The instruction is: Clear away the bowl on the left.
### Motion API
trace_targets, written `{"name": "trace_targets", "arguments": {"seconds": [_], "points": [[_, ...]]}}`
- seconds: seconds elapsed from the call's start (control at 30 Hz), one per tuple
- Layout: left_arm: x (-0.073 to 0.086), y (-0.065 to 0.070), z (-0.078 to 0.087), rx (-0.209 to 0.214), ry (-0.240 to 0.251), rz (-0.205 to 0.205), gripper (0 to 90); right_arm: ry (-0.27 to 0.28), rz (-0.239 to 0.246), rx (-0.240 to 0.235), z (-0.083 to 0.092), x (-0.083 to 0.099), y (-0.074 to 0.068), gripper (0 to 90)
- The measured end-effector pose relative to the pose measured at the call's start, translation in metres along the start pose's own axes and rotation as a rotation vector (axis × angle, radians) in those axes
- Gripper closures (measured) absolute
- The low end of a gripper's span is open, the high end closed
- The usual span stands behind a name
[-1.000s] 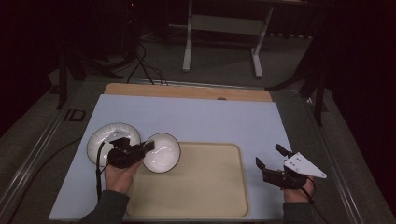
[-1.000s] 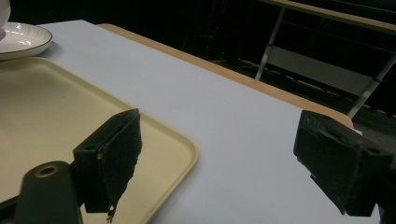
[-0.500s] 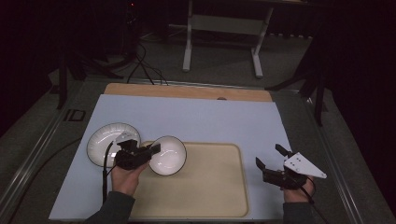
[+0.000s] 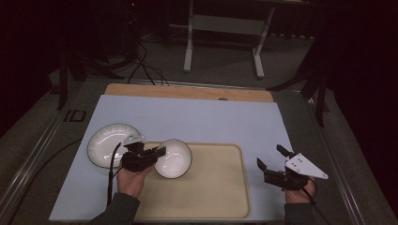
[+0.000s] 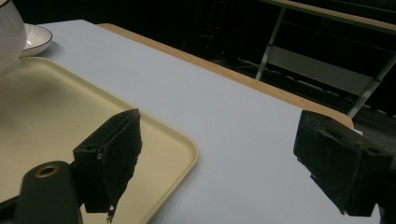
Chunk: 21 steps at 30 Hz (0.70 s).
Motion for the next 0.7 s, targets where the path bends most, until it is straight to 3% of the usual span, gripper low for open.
{"name": "trace_targets", "arguments": {"seconds": [0.7], "points": [[0.004,0.004,-0.016,-0.02,-0.033,-0.012,79.7,0.001,0.001,0.0,0.0,0.0,0.0,14.8]]}}
Point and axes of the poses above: each handheld gripper's, and its own axes: z roughly backward along the jaws, x roughly out of its underside, y roughly to its right, the point moved 2 cm from there along -z, roughly forward along the jaws, and after that the axes turned 14 degrees about -y, right-handed, at the moved point
